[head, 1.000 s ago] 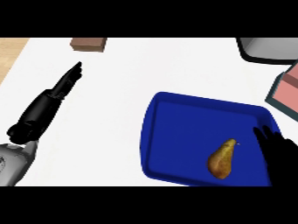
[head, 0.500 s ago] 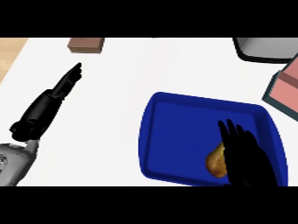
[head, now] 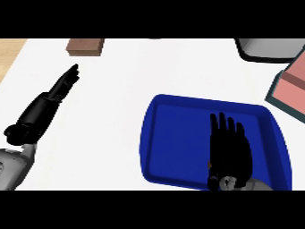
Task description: Pick the pear from the tray and place it in the cardboard box
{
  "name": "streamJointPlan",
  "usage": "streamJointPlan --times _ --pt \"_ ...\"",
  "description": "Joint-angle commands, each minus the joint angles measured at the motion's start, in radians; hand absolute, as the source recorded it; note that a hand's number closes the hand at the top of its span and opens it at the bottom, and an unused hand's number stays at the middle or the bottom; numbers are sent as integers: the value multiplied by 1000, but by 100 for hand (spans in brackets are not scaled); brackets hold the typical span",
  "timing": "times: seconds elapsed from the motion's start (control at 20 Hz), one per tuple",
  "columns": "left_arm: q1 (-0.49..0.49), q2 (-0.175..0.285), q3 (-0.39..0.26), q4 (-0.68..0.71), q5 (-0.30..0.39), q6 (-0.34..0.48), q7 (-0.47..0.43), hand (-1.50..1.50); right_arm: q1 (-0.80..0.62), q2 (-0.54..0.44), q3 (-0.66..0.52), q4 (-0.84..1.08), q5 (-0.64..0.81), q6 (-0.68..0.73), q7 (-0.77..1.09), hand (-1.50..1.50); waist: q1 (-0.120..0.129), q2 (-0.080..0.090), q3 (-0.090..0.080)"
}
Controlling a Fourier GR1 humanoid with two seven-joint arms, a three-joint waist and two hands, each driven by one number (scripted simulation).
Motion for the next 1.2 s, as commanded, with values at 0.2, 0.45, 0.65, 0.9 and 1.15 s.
streamJointPlan --times 0.2,0.45,0.65,0.9,1.15 --pt "23 -27 -9 19 -57 16 -31 0 -34 117 -36 144 98 112 170 -150 -12 0 1" --pt "1 -39 16 17 -45 -3 -2 0 -18 151 -73 176 157 126 130 -150 -15 -1 2" --pt "5 -29 63 -33 -25 -47 39 0 53 159 -104 145 174 112 43 -150 -16 -2 2" --pt "50 -84 23 -57 -101 -5 25 0 18 226 -145 217 235 129 26 -150 -13 -2 2" --pt "38 -52 84 -32 -70 -64 16 0 67 201 -196 254 300 99 -24 -150 -13 -1 2"
